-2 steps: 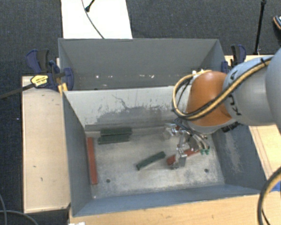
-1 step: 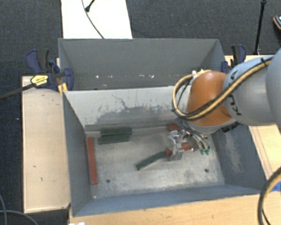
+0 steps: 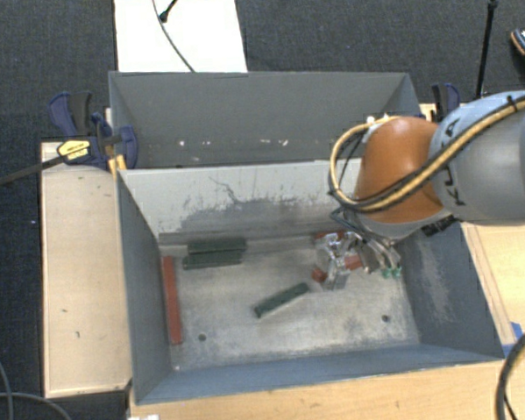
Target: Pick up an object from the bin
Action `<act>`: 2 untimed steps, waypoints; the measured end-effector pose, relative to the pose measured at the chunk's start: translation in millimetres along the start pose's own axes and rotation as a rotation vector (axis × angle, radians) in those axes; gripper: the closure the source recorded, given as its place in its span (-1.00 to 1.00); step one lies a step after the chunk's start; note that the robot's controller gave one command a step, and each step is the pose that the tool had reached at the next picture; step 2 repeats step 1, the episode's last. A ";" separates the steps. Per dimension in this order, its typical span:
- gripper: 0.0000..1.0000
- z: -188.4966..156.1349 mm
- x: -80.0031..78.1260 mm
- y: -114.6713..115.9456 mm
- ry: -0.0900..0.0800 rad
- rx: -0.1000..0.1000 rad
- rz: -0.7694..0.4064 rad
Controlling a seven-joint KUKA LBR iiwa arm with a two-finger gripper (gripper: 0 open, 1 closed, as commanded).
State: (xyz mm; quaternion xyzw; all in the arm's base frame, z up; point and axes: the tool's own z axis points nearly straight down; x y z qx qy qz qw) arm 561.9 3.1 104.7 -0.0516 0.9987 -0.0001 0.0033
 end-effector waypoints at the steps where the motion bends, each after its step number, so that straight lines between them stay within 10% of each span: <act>1: 1.00 -83.4 -2.1 -0.2 -0.003 0.000 -0.003; 2: 1.00 -83.4 -2.1 -0.2 -0.003 0.000 -0.003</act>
Offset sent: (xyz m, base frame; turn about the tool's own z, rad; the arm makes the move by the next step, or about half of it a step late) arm -0.0001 0.0000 0.0782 0.0000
